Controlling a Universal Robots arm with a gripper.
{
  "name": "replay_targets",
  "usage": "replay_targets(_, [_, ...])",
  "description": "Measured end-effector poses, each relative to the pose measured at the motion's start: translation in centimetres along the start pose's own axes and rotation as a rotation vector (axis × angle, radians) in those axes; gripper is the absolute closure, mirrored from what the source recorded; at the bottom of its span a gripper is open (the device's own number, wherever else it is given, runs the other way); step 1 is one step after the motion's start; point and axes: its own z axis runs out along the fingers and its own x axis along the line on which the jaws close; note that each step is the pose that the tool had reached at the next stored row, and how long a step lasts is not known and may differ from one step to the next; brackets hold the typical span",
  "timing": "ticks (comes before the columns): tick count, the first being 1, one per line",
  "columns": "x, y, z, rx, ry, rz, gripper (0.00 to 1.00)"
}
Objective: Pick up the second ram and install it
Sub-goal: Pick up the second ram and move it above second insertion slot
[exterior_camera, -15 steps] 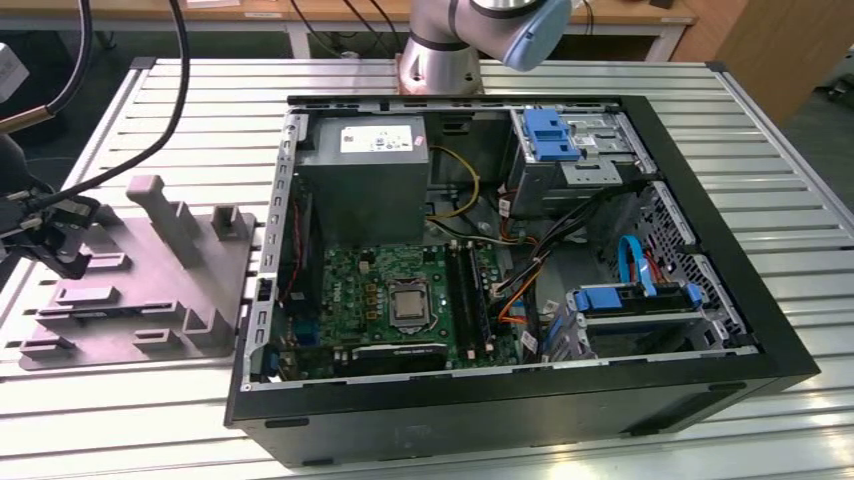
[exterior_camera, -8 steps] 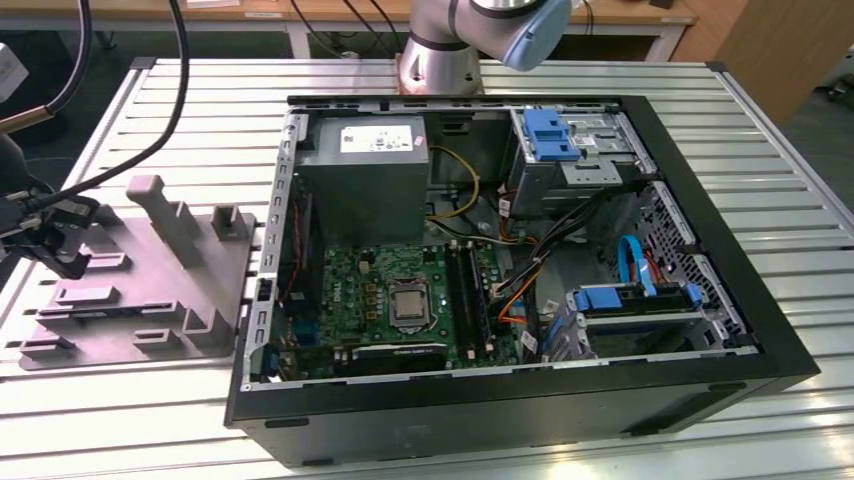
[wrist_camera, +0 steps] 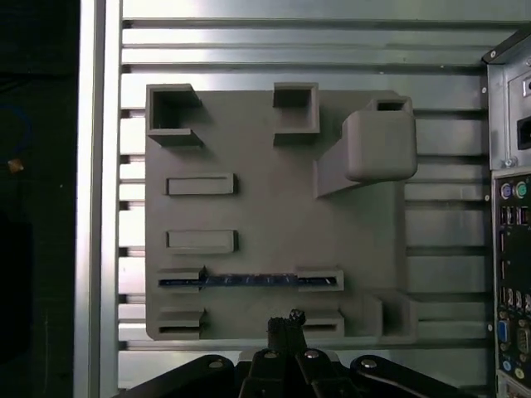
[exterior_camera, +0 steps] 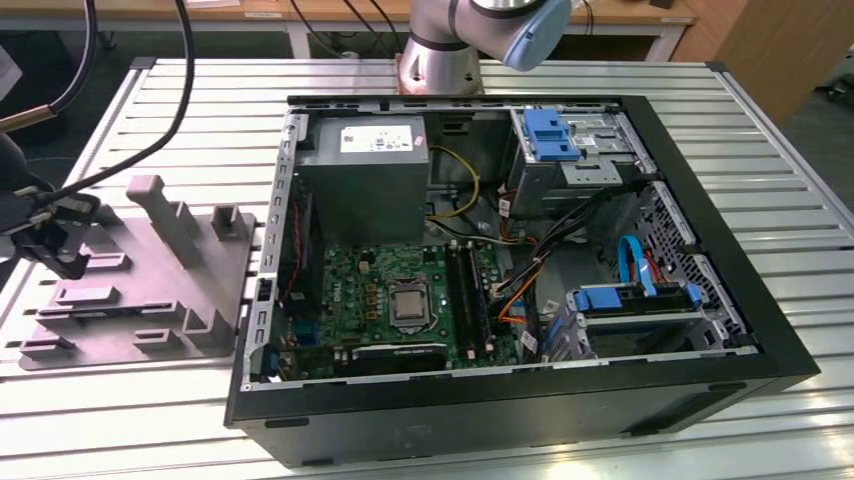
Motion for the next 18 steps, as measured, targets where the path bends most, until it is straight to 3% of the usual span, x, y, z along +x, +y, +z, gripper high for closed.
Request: replay_targets(18, [0.00, -0.02, 0.41, -0.0032, 0.0140, -0.327, 0.90])
